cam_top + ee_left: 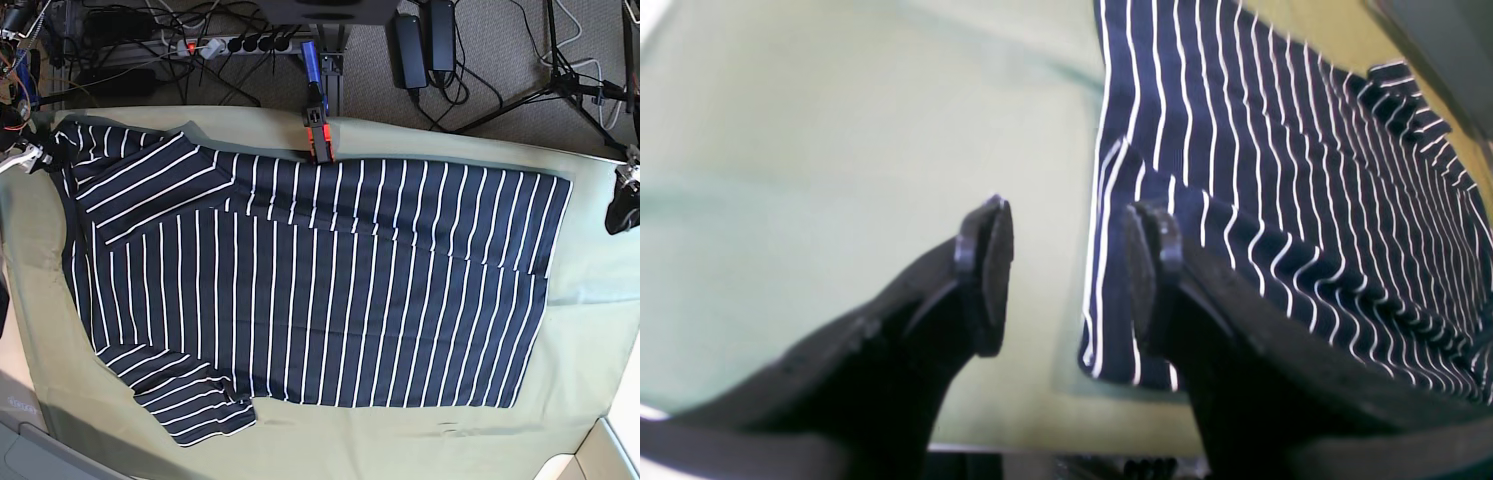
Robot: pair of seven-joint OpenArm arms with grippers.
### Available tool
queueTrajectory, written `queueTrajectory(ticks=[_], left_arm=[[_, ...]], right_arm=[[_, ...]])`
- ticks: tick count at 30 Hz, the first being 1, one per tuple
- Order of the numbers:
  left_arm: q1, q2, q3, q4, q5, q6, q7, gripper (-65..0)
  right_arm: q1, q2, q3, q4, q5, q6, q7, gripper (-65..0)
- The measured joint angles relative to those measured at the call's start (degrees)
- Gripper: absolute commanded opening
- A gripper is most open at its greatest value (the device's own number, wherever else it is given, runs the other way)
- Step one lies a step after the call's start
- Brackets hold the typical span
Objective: Fold the T-shirt properly
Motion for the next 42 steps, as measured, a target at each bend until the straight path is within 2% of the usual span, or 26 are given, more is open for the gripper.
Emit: queueTrajectory(ticks=[6,11,15,19,22,26,27,34,42], left_arm=[[-1.5,-0.7,0.1,0.6,-1.9,0.0,0.6,-34.4],[-2.9,-0.8,1.6,6.6,-1.7,-0.3,0.8,-34.5],[-2.9,-0.8,2.4,13.4,0.0,-0.7,1.3,-34.5],[-2.9,-0.9,2.4,16.7,1.1,-0.9,1.3,-34.5],[-2.9,-0.9,2.5,16.7,1.2,-0.9,1.3,-34.5],[-2.8,-0.9,2.7,16.7,1.1,-0.9,1.3,-34.5],[-2.5,-1.0,2.7,16.7,1.1,-0.9,1.3,-34.5],[-0.3,-0.9,2.8,16.7,1.1,-0.9,1.5,-34.5],[-0.3,-0.9,2.8,16.7,0.7,-0.9,1.5,-34.5]], right_arm=[[4.6,0.0,1.5,-0.2,0.3,0.0,-0.4,-34.4],[10.3,0.0,1.4,-0.1,-0.9,0.0,0.7,-34.4],[14.7,0.0,-0.1,-0.3,-4.9,0.0,6.2,-34.4],[20.5,0.0,-5.7,-1.9,-8.7,0.0,9.4,-34.4],[26.0,0.0,-10.2,-6.1,-11.6,0.0,11.5,-34.1],[34.2,0.0,-14.7,-15.8,-14.9,-0.1,19.7,-21.8],[36.0,0.1,-15.3,-18.6,-15.8,-0.1,21.1,-20.5],[43.5,0.2,-16.9,-34.7,-18.7,-0.1,24.5,-20.5],[43.5,-1.0,-18.8,-39.6,-21.6,-0.1,27.3,-20.6]])
